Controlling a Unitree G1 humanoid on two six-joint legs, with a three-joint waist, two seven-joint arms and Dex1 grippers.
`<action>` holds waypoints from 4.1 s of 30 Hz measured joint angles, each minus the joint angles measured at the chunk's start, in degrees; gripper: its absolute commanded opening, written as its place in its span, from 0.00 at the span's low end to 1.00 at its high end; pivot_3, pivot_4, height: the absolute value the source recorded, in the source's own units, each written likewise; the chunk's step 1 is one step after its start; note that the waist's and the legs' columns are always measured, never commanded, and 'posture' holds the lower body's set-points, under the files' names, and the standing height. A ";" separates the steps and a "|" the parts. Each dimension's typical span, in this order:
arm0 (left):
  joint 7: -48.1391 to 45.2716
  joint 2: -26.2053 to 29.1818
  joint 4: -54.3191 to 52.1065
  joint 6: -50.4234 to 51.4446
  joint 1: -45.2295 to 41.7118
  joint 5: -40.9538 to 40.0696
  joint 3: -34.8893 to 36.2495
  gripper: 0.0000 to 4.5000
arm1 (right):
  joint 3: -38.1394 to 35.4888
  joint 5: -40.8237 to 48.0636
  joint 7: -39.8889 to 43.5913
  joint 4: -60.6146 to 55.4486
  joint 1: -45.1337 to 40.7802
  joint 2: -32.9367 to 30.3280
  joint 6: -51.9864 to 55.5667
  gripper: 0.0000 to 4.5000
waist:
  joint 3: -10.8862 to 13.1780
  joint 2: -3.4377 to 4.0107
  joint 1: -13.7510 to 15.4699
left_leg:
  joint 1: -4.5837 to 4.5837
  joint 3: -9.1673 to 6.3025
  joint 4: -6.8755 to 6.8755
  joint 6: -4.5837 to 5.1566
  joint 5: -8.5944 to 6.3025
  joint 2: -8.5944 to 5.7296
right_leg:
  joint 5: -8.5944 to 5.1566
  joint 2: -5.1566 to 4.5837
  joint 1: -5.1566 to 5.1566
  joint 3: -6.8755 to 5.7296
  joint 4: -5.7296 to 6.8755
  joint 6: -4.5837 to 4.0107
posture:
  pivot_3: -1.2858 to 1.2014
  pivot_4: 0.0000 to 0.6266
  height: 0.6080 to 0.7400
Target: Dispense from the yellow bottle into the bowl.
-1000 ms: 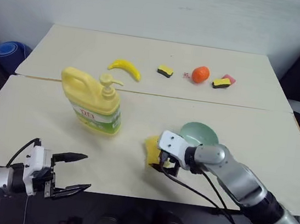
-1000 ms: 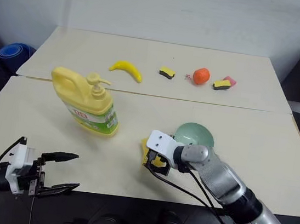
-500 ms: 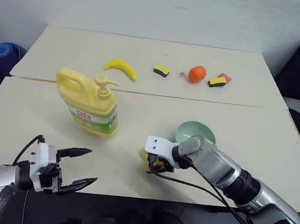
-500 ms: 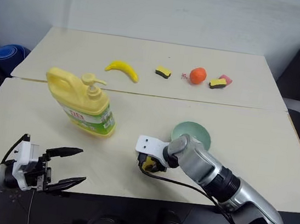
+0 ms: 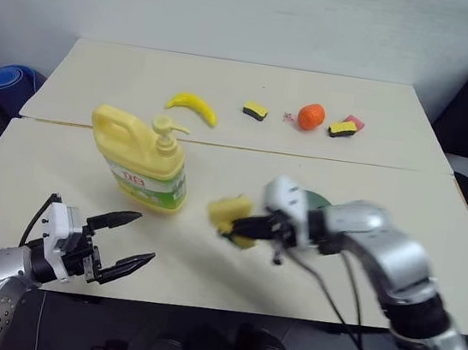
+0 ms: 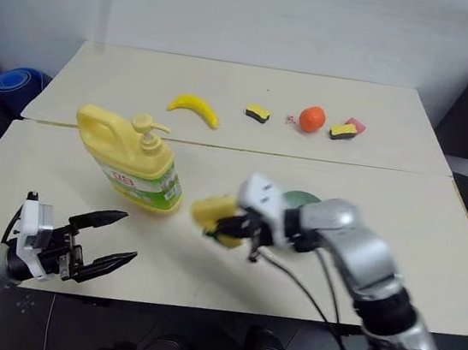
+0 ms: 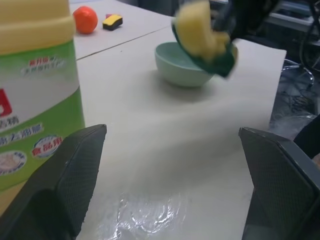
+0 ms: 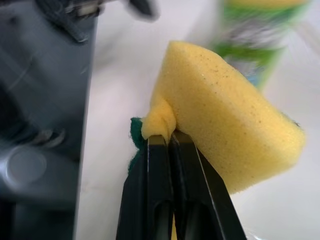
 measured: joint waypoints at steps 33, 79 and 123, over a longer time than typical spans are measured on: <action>-2.92 -0.23 5.31 -3.59 -0.20 1.68 -0.42 1.00 | -14.23 0.32 5.24 14.49 24.87 -13.74 -32.34 0.99 | 0.24 0.49 -0.60 | 0.23 0.40 -0.08 -0.21 -0.04 0.30 | 0.01 0.21 0.06 0.33 -0.14 0.02 | 0.52 0.24 1.00; 13.43 12.69 4.10 17.63 -35.06 -16.22 3.69 0.00 | 22.06 -14.45 11.28 7.48 -20.00 6.61 -14.34 0.00 | 0.26 0.19 -0.64 | 0.01 0.02 -0.06 -0.08 0.18 -0.11 | 0.03 0.25 -0.01 -0.05 0.07 0.06 | 0.52 0.24 1.00; 22.58 1.11 6.83 20.84 -39.76 0.52 -6.46 0.00 | 24.36 -18.14 8.39 18.34 -28.52 16.88 -11.05 0.00 | -0.92 1.05 -2.46 | 0.35 0.13 -0.08 -0.42 0.31 0.08 | 0.00 0.17 0.06 0.10 0.38 0.00 | 0.52 0.24 1.00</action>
